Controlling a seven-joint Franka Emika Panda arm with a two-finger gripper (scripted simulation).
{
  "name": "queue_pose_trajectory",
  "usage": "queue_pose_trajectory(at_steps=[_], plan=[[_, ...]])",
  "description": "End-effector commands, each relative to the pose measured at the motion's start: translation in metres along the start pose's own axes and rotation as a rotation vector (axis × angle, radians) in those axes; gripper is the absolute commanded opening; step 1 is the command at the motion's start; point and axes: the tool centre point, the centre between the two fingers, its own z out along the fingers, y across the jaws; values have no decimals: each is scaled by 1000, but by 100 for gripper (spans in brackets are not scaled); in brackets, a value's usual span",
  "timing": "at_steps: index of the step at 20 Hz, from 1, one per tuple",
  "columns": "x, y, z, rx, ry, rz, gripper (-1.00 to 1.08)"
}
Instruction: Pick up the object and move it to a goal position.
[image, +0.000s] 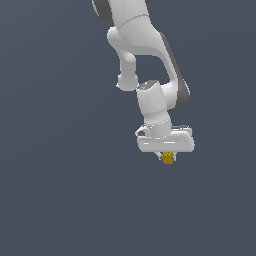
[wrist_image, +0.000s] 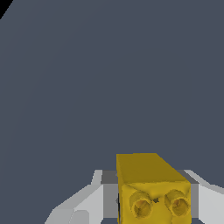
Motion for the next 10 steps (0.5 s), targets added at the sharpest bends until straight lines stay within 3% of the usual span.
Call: queue_pose_trajectory(at_steps=[1, 10], plan=[[10, -15, -5, 45, 21, -20, -100], [38, -64, -28, 200, 92, -91, -100]])
